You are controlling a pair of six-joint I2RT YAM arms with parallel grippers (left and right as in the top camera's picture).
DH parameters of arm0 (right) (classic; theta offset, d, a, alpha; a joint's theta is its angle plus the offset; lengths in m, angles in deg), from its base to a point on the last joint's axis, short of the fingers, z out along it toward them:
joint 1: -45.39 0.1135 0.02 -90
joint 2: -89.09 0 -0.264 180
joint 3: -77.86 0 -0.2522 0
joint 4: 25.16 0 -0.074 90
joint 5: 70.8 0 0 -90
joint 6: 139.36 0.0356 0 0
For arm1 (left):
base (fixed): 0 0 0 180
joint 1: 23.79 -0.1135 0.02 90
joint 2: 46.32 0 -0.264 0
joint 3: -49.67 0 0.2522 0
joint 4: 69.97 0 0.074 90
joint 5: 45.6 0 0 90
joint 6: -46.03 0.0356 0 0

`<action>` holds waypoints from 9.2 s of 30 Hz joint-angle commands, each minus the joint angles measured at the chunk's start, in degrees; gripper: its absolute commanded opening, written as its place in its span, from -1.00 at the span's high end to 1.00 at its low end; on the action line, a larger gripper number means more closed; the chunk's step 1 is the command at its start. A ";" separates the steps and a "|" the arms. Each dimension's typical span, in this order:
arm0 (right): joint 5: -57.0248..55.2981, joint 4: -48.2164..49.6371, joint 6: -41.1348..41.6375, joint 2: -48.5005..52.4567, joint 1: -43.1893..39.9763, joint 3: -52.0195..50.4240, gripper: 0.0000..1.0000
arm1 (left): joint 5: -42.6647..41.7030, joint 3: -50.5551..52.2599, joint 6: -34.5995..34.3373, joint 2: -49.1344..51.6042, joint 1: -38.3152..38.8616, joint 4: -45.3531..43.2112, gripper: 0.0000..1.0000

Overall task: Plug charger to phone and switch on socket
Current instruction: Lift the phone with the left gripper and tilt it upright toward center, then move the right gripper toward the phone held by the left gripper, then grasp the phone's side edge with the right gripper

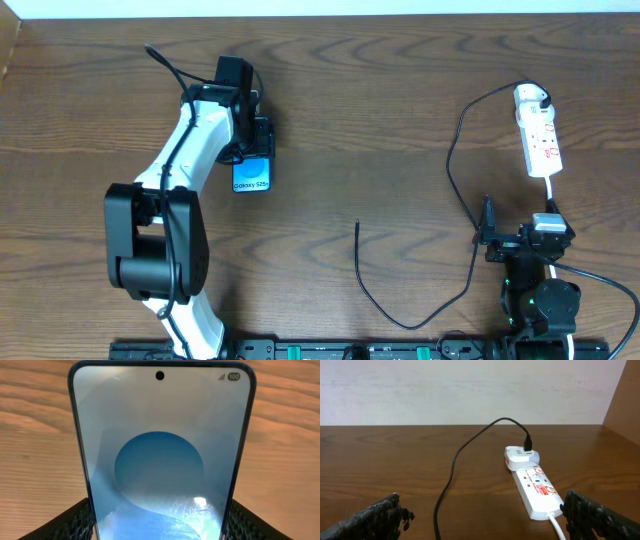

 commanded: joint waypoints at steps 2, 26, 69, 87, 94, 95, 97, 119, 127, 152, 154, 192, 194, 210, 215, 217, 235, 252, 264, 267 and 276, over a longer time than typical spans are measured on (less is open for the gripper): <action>-0.48 -0.11 -0.44 -0.44 0.52 -0.09 -0.98 | -16.20 -0.72 0.28 -2.51 -0.02 0.11 0.85; -0.48 -0.09 -0.44 -0.44 0.52 -0.09 -0.98 | -69.81 -0.70 -56.54 -2.54 -0.02 -1.99 0.85; -0.48 -0.09 -0.44 -0.44 0.52 -0.09 -0.99 | -79.47 -0.70 -72.39 -2.54 -0.13 -1.99 0.85; -0.48 -0.09 -0.44 -0.44 0.52 -0.09 -0.99 | -79.47 -0.70 -72.35 -2.54 -0.13 -1.99 0.87; -0.48 -0.09 -0.44 -0.44 0.52 -0.09 -0.99 | -79.47 -0.70 -72.02 -2.54 -0.13 -2.01 0.85; -0.48 -0.09 -0.44 -0.44 0.52 -0.09 -0.98 | -79.47 -0.70 -71.67 -2.54 -0.13 -2.01 0.85; -0.48 -0.09 -0.44 -0.44 0.52 -0.09 -0.98 | -79.47 -0.70 -70.75 -2.54 -0.13 -2.01 0.85; -0.48 -0.09 -0.44 -0.44 0.52 -0.09 -0.99 | -60.24 -0.70 -53.27 -2.54 -0.13 -7.69 0.86; -0.48 -0.09 -0.44 -0.44 0.52 -0.09 -0.99 | -57.00 -0.70 -47.98 -2.54 -0.13 -13.07 0.85; 2.27 12.11 -0.63 -0.42 0.48 1.77 -0.99 | -54.55 -0.70 -48.11 -2.54 -0.13 -18.14 0.85; 2.10 11.23 -0.57 -0.26 0.48 3.04 -0.99 | -54.55 -0.70 -48.11 -2.54 -0.13 -18.14 0.85; 56.17 22.36 36.44 81.68 1.38 51.56 -0.99 | -54.25 -0.70 -48.61 -2.54 -0.13 -18.10 0.85; 56.15 22.71 37.77 83.65 2.47 51.56 -0.99 | -52.41 -0.70 -50.69 -2.54 -0.11 -18.08 0.86; 50.36 22.29 36.17 89.11 13.40 51.56 -0.99 | -45.27 -0.70 -57.20 -2.54 0.57 -18.05 0.86; 44.59 17.55 35.71 89.11 16.11 51.56 -0.99 | -45.05 -0.70 -62.34 -2.54 2.14 -18.14 0.85; 42.93 16.00 35.28 89.13 16.79 51.54 -0.98 | -45.00 -0.70 -63.19 -2.54 2.69 -18.14 0.85; 33.38 10.19 32.96 89.22 20.94 51.47 -0.97 | -43.12 -0.70 -69.20 -2.54 7.23 -18.14 0.85; 29.22 8.70 32.76 89.22 21.62 51.43 -0.56 | -43.17 -0.70 -71.34 -2.54 9.68 -18.12 0.86; 28.81 7.91 32.74 89.22 22.08 51.43 -0.40 | -43.17 -0.70 -73.75 -2.54 9.68 -18.14 0.85; 28.39 7.93 32.15 89.22 22.51 51.43 -0.33 | -43.15 -0.70 -73.90 -2.54 9.79 -18.14 0.86; 25.90 7.85 30.80 89.22 24.52 51.43 -0.18 | -39.23 -0.70 -73.90 -2.54 10.69 -18.12 0.85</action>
